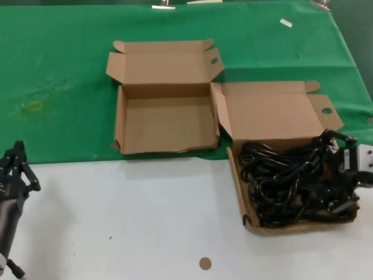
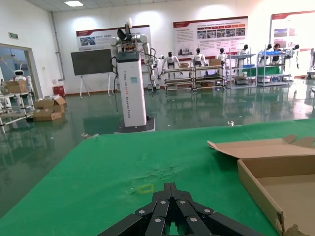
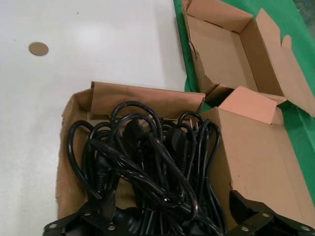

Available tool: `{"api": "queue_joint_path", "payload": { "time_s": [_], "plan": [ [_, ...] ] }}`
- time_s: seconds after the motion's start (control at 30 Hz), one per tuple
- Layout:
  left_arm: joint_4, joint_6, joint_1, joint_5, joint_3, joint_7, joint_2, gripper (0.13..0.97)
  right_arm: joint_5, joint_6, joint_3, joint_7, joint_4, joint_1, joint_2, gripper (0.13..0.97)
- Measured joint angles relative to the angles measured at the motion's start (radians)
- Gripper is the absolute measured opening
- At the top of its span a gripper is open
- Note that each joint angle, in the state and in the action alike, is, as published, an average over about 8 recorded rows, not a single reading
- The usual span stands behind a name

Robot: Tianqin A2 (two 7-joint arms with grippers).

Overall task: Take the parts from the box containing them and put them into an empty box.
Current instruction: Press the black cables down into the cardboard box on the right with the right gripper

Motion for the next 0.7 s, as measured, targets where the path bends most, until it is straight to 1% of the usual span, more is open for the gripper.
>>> {"api": "queue_joint_path", "payload": {
  "time_s": [0.3, 0.43, 0.7],
  "plan": [
    [0.0, 0.0, 0.0, 0.0, 0.0, 0.0, 0.0, 0.144, -0.082, -0.09, 0.035, -0.026, -0.059, 0.029, -0.074, 0.707],
    [0.0, 0.0, 0.0, 0.0, 0.0, 0.0, 0.0, 0.144, -0.112, -0.116, 0.046, -0.033, -0.08, 0.039, -0.101, 0.707],
    [0.0, 0.0, 0.0, 0.0, 0.0, 0.0, 0.0, 0.144, -0.159, -0.151, 0.065, -0.045, -0.106, 0.058, -0.145, 0.486]
  ]
}}
